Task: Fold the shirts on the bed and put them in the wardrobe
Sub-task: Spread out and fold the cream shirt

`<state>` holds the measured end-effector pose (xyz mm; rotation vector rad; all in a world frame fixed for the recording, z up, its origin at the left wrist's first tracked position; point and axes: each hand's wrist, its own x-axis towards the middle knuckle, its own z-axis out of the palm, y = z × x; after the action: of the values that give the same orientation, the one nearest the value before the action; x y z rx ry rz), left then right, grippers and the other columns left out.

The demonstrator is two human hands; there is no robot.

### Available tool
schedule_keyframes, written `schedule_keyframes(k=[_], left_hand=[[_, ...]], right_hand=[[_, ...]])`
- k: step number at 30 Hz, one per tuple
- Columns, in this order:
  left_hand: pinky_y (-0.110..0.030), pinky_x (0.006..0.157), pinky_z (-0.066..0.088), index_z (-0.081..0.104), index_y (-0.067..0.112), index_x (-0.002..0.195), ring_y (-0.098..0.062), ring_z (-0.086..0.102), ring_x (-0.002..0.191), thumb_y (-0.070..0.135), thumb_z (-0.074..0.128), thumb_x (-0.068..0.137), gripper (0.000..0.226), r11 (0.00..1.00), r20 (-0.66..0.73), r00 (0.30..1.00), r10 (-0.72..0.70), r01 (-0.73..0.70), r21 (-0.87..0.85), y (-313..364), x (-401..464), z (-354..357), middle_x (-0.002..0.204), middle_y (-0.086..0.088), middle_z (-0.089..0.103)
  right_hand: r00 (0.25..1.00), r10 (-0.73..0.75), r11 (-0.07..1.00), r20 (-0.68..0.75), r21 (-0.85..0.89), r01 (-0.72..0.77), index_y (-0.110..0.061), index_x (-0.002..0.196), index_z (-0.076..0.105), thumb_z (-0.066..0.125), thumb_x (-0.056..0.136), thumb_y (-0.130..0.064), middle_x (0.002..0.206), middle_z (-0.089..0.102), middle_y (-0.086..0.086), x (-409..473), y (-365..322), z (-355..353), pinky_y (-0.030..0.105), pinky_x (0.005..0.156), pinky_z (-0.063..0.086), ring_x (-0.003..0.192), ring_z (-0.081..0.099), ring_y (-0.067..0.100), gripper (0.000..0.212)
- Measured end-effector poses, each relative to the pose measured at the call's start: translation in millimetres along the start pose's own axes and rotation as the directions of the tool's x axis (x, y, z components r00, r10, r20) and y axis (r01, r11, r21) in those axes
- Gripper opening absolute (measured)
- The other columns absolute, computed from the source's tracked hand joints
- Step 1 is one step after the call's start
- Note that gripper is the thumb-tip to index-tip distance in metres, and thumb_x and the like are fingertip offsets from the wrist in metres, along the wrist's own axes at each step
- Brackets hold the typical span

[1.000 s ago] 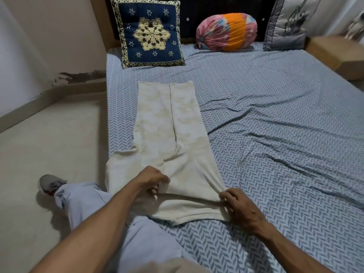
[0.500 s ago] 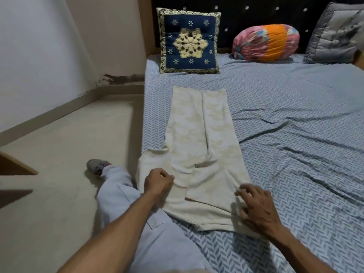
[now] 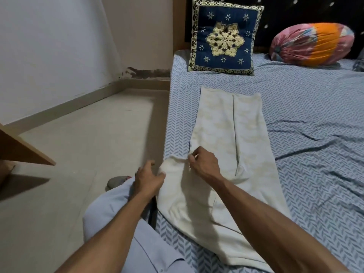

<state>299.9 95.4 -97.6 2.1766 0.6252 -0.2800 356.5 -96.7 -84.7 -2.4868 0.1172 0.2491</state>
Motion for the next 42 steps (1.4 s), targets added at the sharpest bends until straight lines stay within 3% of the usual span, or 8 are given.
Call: schedule_keyframes(k=[4,13,18,21,24,28,35,42], left_hand=[[-0.044,0.108,0.042,0.061,0.028,0.128,-0.023,0.053,0.128,0.002,0.053,0.089,0.047,0.942,-0.023,0.946,0.324,-0.321,0.095,44,18,11,0.134,0.002,0.06],[-0.033,0.093,0.052,0.073,0.026,0.105,-0.014,0.065,0.102,0.022,0.067,0.078,0.028,0.92,0.526,0.83,0.185,-0.335,0.205,127,44,45,0.104,0.008,0.071],[-0.033,0.072,0.047,0.064,0.022,0.097,-0.022,0.062,0.091,0.045,0.074,0.076,0.033,0.868,0.402,0.889,0.219,-0.365,0.336,129,35,68,0.092,0.002,0.064],[-0.031,0.069,0.041,0.06,0.02,0.092,-0.032,0.064,0.094,0.043,0.071,0.079,0.029,0.753,0.296,0.893,0.341,-0.447,0.483,128,24,75,0.094,-0.006,0.065],[-0.037,0.075,0.048,0.064,0.013,0.103,-0.038,0.065,0.102,0.028,0.06,0.09,0.02,0.648,0.195,0.862,0.468,-0.484,0.588,144,2,85,0.105,-0.014,0.068],[-0.039,0.076,0.052,0.062,0.012,0.112,-0.035,0.067,0.1,0.029,0.055,0.098,0.024,0.529,0.188,0.766,0.615,-0.578,0.622,169,-34,115,0.109,-0.011,0.069],[-0.036,0.078,0.05,0.063,0.017,0.116,-0.03,0.064,0.104,0.04,0.045,0.103,0.032,0.502,0.359,0.748,0.559,-0.649,0.572,161,-43,169,0.114,-0.008,0.064],[-0.028,0.044,0.04,0.068,0.02,0.075,-0.026,0.059,0.051,0.038,0.056,0.089,0.026,0.483,0.196,0.625,0.755,-0.733,0.479,125,-21,195,0.067,-0.001,0.055]], right_hand=[[0.973,0.229,0.971,-0.02,-0.065,-0.23,-0.015,0.103,0.061,0.057,0.085,-0.065,0.103,0.065,0.006,15,-4,4,0.034,0.074,0.042,0.098,0.062,0.033,0.053],[0.956,0.287,0.938,0.057,0.184,-0.292,-0.015,0.061,0.055,0.056,0.086,-0.028,0.064,0.068,0.005,0,20,-26,0.035,0.067,0.053,0.07,0.067,0.026,0.028],[0.969,0.246,0.948,0.039,0.197,-0.248,-0.02,0.096,0.075,0.053,0.083,-0.016,0.088,0.076,0.002,-5,37,-45,0.035,0.082,0.058,0.086,0.071,0.022,0.026],[0.969,0.21,0.971,-0.131,0.147,-0.19,-0.022,0.113,0.073,0.052,0.09,-0.019,0.108,0.076,-0.001,-12,54,-63,0.032,0.095,0.052,0.101,0.068,0.02,0.031],[0.93,0.23,0.97,-0.287,0.15,-0.194,-0.024,0.111,0.072,0.054,0.091,-0.023,0.106,0.075,-0.002,-22,77,-79,0.031,0.089,0.052,0.096,0.069,0.02,0.026],[0.913,0.307,0.944,-0.269,0.208,-0.256,-0.024,0.104,0.073,0.056,0.091,-0.024,0.099,0.073,-0.003,-30,102,-85,0.031,0.086,0.051,0.092,0.067,0.018,0.021],[0.897,0.399,0.886,-0.19,0.334,-0.323,-0.023,0.102,0.073,0.059,0.092,-0.02,0.096,0.073,-0.005,-37,130,-86,0.021,0.082,0.044,0.092,0.065,0.014,0.018],[0.937,0.192,0.973,-0.292,0.184,-0.142,-0.025,0.107,0.07,0.059,0.093,-0.029,0.099,0.071,-0.004,18,127,-103,0.027,0.079,0.049,0.085,0.066,0.015,0.018]])
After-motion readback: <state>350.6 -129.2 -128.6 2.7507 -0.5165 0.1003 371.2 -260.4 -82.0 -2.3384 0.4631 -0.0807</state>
